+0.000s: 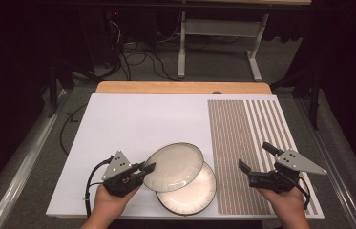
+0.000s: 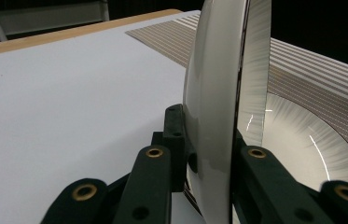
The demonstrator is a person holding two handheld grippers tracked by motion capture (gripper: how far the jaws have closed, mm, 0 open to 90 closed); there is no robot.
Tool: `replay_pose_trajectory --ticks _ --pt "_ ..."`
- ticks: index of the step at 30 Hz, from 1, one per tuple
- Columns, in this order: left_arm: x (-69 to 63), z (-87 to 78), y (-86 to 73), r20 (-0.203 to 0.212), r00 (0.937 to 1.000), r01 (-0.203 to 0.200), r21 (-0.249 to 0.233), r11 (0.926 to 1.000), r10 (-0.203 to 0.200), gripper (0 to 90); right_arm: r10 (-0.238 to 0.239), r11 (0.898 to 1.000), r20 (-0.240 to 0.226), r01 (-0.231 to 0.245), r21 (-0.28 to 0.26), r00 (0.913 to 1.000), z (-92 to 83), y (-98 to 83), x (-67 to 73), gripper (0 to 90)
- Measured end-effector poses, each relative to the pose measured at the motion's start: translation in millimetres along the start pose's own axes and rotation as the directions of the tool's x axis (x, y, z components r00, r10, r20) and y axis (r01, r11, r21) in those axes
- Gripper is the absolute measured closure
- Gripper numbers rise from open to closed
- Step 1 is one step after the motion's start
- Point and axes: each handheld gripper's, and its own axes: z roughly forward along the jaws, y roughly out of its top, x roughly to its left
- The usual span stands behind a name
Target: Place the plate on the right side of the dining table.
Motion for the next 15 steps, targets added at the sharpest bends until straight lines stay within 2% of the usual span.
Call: replay_pose_trajectory --ticks 3,6,11,15 --pt "-0.1 0.0 0.0 0.000 1.0000 -0.001 -0.001 1.0000 0.001 79.8 -0.026 1.000 0.004 0.026 -0.002 0.9997 2.9 -0.5 5.1 0.9" --pt "-0.1 0.0 0.0 -0.001 1.0000 -0.002 0.000 1.0000 0.002 79.7 -0.048 0.999 -0.019 0.049 0.011 0.9987 8.1 0.3 11.9 1.5" --pt "-0.2 0.0 0.1 -0.002 1.0000 -0.007 0.002 1.0000 0.007 79.6 -0.064 0.997 -0.043 0.065 0.034 0.9971 15.6 0.3 22.1 1.6" --pt "0.0 0.1 0.1 -0.003 1.0000 -0.009 0.004 1.0000 0.009 79.6 -0.057 0.997 -0.056 0.059 0.040 0.9968 19.7 0.2 27.9 1.6"
